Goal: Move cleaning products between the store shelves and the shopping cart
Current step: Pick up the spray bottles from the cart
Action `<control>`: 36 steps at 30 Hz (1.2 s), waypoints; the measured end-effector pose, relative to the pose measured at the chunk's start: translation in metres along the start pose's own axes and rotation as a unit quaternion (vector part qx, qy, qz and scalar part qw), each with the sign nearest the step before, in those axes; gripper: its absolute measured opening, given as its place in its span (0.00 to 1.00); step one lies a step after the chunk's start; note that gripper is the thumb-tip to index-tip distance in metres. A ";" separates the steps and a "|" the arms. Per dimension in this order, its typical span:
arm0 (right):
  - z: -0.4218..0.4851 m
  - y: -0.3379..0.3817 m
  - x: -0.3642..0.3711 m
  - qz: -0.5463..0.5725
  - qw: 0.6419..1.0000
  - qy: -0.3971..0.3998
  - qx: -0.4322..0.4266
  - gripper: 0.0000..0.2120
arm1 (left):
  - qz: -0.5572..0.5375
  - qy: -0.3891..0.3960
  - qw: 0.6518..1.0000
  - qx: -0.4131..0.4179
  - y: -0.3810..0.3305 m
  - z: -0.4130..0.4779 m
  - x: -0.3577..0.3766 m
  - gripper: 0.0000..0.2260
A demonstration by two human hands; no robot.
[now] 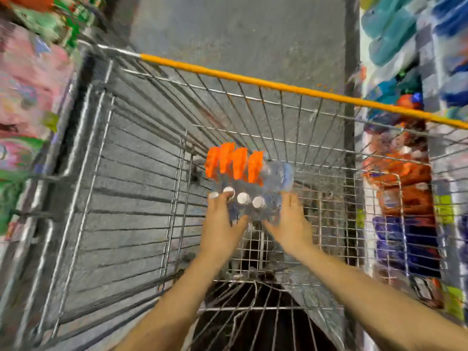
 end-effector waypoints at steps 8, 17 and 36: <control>0.052 -0.009 0.036 -0.057 0.997 -0.002 0.053 0.43 | -0.008 0.004 0.999 -0.037 0.028 0.018 0.022 0.18; 0.073 -0.010 0.047 -0.026 0.996 0.026 0.076 0.44 | -0.044 0.028 0.997 -0.061 0.039 0.021 0.029 0.18; 0.009 -0.070 -0.034 0.307 0.947 -0.072 0.062 0.28 | -0.175 0.068 0.982 -0.006 0.011 0.039 0.023 0.14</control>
Point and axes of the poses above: each hand's wrist, its own z-axis towards the middle knuckle, its own x-axis out of the palm, y = z × x, the point moved 5 cm from there along z, towards the middle knuckle, and after that the axes turned 13 degrees about y, right-handed, at the moved point
